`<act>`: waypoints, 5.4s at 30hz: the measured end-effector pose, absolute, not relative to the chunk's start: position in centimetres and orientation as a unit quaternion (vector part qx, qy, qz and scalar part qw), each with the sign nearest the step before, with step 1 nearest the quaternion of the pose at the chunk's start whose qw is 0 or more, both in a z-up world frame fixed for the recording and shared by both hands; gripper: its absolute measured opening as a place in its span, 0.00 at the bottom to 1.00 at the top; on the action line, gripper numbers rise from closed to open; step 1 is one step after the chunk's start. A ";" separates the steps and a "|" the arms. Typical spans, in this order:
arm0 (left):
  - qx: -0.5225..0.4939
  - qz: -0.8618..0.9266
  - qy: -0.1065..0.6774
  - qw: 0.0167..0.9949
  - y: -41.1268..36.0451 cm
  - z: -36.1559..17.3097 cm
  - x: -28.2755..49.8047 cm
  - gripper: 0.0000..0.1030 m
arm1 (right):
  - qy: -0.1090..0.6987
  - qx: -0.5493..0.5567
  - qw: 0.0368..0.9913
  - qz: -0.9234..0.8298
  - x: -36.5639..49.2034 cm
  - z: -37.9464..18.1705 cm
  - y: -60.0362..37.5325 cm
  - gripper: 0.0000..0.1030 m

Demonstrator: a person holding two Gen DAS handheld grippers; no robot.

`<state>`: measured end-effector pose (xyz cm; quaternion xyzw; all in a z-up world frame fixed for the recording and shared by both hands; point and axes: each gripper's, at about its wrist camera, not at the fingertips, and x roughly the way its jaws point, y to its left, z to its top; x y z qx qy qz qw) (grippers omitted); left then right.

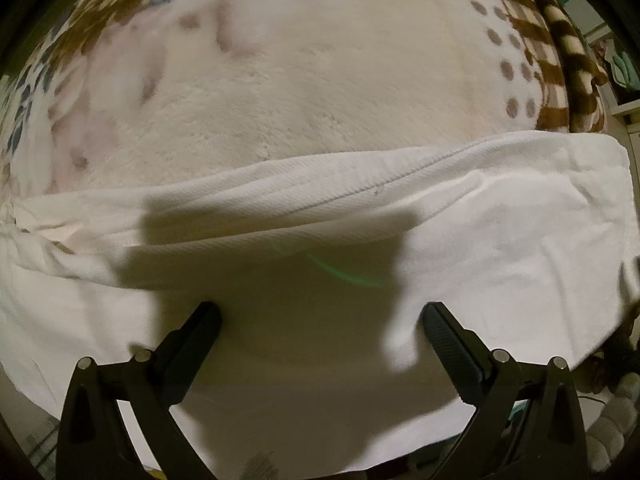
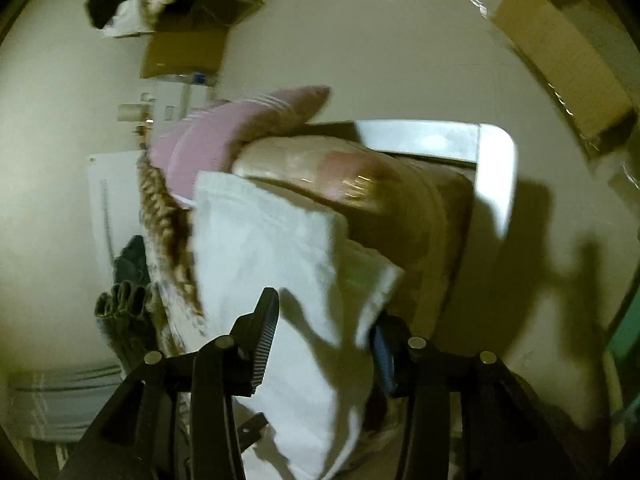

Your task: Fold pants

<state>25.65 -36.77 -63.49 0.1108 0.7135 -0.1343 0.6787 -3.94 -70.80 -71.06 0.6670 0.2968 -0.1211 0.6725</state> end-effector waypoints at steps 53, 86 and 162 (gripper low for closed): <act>-0.133 0.056 0.671 0.727 12.9 -51.9 22.8 1.00 | 0.627 0.113 0.770 0.020 14.5 -62.3 -12.3 0.24; -0.128 -0.098 0.682 0.713 0.9 -57.6 24.8 0.12 | 0.656 0.190 0.728 -0.055 10.0 -60.3 -29.0 0.70; -0.433 0.145 0.490 0.742 24.7 -56.3 15.3 0.13 | 0.744 0.051 0.664 0.055 16.3 -64.9 -9.3 0.76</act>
